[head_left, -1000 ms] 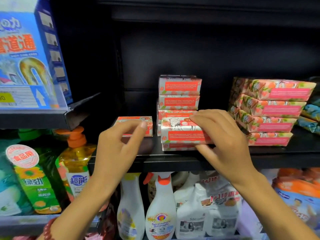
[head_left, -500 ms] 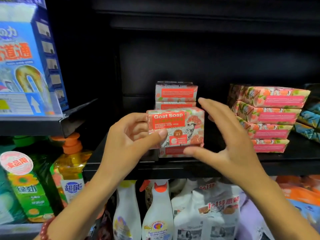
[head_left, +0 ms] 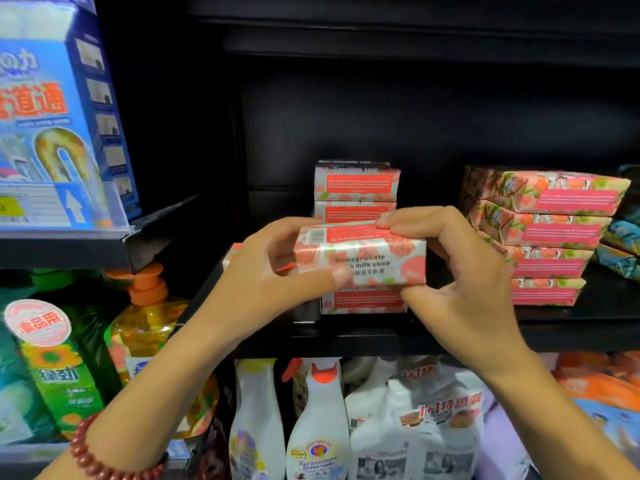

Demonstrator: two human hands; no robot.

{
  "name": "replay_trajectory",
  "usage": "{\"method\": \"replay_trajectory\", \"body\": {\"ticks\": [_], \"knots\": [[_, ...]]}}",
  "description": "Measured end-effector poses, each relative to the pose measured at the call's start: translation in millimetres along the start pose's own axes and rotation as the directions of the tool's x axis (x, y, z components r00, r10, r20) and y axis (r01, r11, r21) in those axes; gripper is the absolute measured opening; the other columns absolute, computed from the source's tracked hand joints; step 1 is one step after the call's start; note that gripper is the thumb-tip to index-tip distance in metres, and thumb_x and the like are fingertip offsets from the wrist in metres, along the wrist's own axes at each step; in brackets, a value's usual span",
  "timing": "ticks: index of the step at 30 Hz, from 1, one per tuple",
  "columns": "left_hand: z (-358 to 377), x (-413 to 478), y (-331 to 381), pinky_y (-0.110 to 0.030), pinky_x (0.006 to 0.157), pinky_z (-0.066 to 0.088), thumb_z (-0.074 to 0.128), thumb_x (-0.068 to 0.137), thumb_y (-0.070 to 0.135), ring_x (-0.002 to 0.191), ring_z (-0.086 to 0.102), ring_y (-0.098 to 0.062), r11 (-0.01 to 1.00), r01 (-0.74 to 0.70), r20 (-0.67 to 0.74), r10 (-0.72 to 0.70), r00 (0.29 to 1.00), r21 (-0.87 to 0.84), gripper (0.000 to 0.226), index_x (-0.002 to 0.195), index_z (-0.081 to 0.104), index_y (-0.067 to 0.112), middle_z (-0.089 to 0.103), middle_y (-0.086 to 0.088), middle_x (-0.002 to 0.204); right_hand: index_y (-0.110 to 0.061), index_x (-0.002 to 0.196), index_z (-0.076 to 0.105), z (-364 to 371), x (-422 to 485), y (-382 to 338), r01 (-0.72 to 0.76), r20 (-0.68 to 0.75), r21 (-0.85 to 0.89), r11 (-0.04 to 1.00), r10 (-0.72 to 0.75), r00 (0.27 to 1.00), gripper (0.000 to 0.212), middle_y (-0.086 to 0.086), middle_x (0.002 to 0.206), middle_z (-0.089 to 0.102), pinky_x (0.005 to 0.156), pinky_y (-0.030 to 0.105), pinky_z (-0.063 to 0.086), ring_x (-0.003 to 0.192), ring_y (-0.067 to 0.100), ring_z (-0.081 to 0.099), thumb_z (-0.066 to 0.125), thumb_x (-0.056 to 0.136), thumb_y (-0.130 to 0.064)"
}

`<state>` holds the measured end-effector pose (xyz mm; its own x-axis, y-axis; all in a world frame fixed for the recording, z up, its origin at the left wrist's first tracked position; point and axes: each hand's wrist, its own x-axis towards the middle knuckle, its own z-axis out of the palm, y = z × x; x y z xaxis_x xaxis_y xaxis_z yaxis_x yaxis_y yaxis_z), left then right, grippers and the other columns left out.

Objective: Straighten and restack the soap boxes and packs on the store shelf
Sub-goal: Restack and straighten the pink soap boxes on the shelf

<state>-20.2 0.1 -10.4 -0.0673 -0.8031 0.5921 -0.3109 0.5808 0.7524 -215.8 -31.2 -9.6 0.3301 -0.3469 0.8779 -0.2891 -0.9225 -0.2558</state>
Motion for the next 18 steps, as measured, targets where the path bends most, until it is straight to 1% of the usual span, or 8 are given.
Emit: {"method": "replay_trajectory", "body": {"ticks": [2,5,7,9,10,12,15,18], "knots": [[-2,-1,1,-0.008,0.069,0.050,0.084,0.059,0.039,0.094,0.065,0.002,0.999,-0.024,0.007,0.024,1.000,0.023,0.052,0.105,0.060,0.034,0.067,0.022,0.103,-0.008,0.103,0.052,2,0,1,0.020,0.015,0.003,1.000,-0.020,1.000,0.035,-0.007,0.114,0.054,0.095,0.017,0.044,0.115,0.004,0.051,0.065,0.072,0.000],[-5,-5,0,-0.006,0.071,0.048,0.086,0.058,0.039,0.098,0.063,0.004,0.989,-0.116,-0.029,0.119,0.992,0.087,0.058,0.108,0.057,0.032,0.065,0.023,0.106,-0.016,0.113,0.044,0,1,3,-0.040,0.125,-0.005,0.999,0.041,0.991,0.050,-0.006,0.130,0.047,0.100,0.020,0.041,0.126,0.005,0.043,0.074,0.073,-0.008],[-5,-6,-1,-0.006,0.076,0.047,0.085,0.059,0.042,0.105,0.060,0.002,0.972,-0.175,-0.047,0.184,0.982,0.155,0.063,0.112,0.052,0.033,0.061,0.023,0.111,-0.018,0.128,0.042,-5,3,6,-0.144,0.209,0.009,0.990,0.139,0.968,0.069,-0.007,0.137,0.042,0.101,0.016,0.038,0.127,0.003,0.041,0.080,0.071,-0.025],[-5,-7,-3,-0.008,0.081,0.047,0.082,0.060,0.042,0.110,0.058,0.000,0.957,-0.213,-0.041,0.226,0.973,0.197,0.065,0.115,0.050,0.032,0.059,0.022,0.114,-0.025,0.138,0.036,-8,5,5,-0.287,0.261,0.097,0.953,0.254,0.931,0.087,-0.013,0.135,0.045,0.097,0.012,0.040,0.122,-0.002,0.045,0.076,0.064,-0.043],[-4,-7,-4,-0.010,0.083,0.047,0.084,0.060,0.041,0.111,0.057,-0.001,0.950,-0.229,-0.035,0.242,0.970,0.210,0.068,0.117,0.049,0.029,0.058,0.021,0.115,-0.028,0.139,0.037,-8,6,4,-0.352,0.273,0.153,0.923,0.303,0.913,0.087,-0.016,0.132,0.049,0.094,0.012,0.043,0.118,-0.003,0.049,0.074,0.063,-0.048],[-2,-7,-6,-0.012,0.085,0.048,0.083,0.061,0.040,0.113,0.057,-0.003,0.943,-0.254,-0.015,0.264,0.965,0.214,0.069,0.119,0.049,0.024,0.056,0.019,0.117,-0.032,0.132,0.045,-7,8,3,-0.437,0.277,0.250,0.864,0.369,0.887,0.075,-0.019,0.120,0.060,0.084,0.013,0.049,0.107,-0.004,0.058,0.071,0.063,-0.048],[2,-8,-8,-0.015,0.090,0.047,0.083,0.063,0.041,0.116,0.055,-0.006,0.928,-0.297,-0.004,0.306,0.952,0.226,0.070,0.121,0.047,0.025,0.054,0.015,0.122,-0.042,0.109,0.053,-8,13,1,-0.454,0.264,0.256,0.853,0.390,0.882,0.053,-0.031,0.106,0.061,0.070,0.006,0.048,0.094,-0.010,0.061,0.071,0.059,-0.043],[1,-7,-9,-0.019,0.095,0.046,0.077,0.066,0.044,0.121,0.051,-0.006,0.913,-0.304,-0.008,0.318,0.948,0.270,0.068,0.123,0.044,0.031,0.050,0.016,0.128,-0.035,0.102,0.060,-9,14,-3,-0.421,0.215,0.253,0.871,0.374,0.902,0.045,-0.021,0.102,0.066,0.068,0.008,0.049,0.094,-0.007,0.061,0.074,0.058,-0.038]]}}
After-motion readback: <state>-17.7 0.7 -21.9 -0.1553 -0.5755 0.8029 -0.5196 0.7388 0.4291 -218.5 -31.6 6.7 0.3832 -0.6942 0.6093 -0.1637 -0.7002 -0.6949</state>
